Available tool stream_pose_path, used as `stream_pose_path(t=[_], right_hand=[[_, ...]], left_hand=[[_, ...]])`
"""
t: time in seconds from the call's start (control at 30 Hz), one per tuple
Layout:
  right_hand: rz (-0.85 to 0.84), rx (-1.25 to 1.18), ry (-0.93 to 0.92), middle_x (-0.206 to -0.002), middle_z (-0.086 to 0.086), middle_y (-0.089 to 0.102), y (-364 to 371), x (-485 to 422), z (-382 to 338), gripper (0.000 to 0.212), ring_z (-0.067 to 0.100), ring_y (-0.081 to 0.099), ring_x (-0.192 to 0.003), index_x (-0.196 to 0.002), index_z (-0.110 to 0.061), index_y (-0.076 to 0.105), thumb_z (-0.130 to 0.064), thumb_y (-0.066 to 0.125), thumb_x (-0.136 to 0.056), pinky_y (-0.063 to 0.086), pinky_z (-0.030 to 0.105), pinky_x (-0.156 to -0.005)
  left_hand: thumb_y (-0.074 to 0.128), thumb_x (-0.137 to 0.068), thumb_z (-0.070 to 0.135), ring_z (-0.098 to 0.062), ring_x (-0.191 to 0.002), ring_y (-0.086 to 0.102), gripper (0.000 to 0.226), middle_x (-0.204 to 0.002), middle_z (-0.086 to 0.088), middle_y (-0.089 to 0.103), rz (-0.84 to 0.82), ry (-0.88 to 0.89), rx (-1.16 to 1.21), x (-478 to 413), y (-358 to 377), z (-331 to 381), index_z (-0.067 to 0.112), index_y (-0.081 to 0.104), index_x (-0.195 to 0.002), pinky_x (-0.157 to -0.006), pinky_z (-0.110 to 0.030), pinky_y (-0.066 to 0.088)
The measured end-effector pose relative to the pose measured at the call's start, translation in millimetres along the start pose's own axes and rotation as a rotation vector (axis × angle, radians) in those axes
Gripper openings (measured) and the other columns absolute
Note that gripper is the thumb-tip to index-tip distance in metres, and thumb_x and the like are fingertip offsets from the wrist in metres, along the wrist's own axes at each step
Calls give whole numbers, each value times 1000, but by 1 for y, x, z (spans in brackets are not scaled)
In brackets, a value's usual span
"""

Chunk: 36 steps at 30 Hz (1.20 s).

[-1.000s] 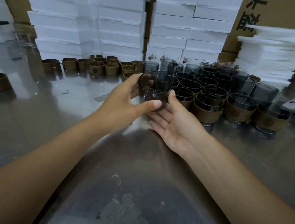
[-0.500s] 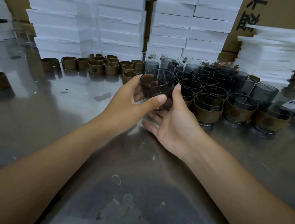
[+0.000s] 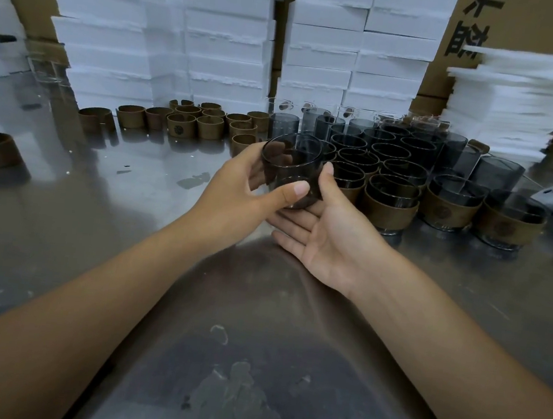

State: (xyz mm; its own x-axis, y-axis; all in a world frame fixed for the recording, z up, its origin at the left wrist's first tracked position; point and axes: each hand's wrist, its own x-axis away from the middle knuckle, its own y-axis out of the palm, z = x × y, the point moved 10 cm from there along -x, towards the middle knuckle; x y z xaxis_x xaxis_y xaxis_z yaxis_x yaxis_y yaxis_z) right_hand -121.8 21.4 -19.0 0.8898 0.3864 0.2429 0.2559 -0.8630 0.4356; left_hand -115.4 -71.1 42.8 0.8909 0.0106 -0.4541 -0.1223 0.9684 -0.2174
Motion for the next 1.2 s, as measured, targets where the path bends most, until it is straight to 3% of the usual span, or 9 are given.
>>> stream_pose_path(t=[0.1,0.23,0.33,0.47,0.63,0.77,0.93,1.1,1.2], right_hand=[[30,75,-61,-103,8,70,-3,0,-5,59,15,71,-80,-118,-9,58,-59,36,-94,52,31,-82],[166,284,-274,-95,1,74,-8,4,-27,46,25,70,-95,-100,-26,67,-60,37,-94,50,46,-96],[157,366,-407,-111,-4,70,-1,10,-39,49,16,65,-107,-119,-27,63,-60,41,-91,46,46,-102],[110,419,-461,-102,-1,73,8,14,-41,43,15,68,-99,-110,-17,66,-52,49,-91,49,43,-98],[108,372,-451,-99,9,72,4,13,-42,37,24,68,-99,-96,-12,67,-47,57,-89,50,45,-97],[24,257,-377,-92,4,73,5,9,-36,38,11,67,-85,-108,-11,68,-43,61,-88,52,29,-83],[-71,144,-370,-77,-6,71,10,9,-37,19,2,66,-69,-92,-19,71,-35,61,-89,52,14,-60],[-84,123,-335,-80,-3,73,9,8,-35,24,4,67,-69,-92,-20,72,-41,65,-82,54,17,-63],[-81,144,-310,-94,-1,75,8,7,-33,32,8,69,-82,-93,-24,72,-49,64,-74,54,25,-80]], left_hand=[[70,-64,41,-6,-108,63,59,-111,6,68,27,-21,16,0,-1,-1,19,57,-117,-96,-25,48],[68,-65,41,0,-89,68,48,-91,11,74,61,-74,171,1,-2,-1,17,66,-107,-75,-12,50],[61,-70,51,-2,-80,69,35,-84,9,74,17,-165,218,1,2,-7,23,71,-88,-69,-17,51],[59,-75,52,-11,-82,71,39,-88,1,75,-44,-221,260,2,9,-10,18,74,-87,-66,-20,53],[59,-74,52,-8,-70,70,33,-74,4,73,-79,-228,274,5,10,-8,25,78,-73,-61,-15,52],[58,-76,53,-10,-75,71,33,-80,1,75,-121,-226,285,6,12,-7,27,78,-74,-63,-16,52],[58,-74,59,-13,-84,71,36,-88,0,75,-131,-232,301,6,13,-7,30,78,-83,-72,-19,54],[55,-74,57,-17,-88,70,39,-94,-3,75,-105,-264,315,5,12,-12,27,77,-84,-83,-27,53],[53,-74,59,-20,-95,68,45,-103,-8,73,-106,-266,359,4,11,-12,23,73,-93,-92,-35,50]])
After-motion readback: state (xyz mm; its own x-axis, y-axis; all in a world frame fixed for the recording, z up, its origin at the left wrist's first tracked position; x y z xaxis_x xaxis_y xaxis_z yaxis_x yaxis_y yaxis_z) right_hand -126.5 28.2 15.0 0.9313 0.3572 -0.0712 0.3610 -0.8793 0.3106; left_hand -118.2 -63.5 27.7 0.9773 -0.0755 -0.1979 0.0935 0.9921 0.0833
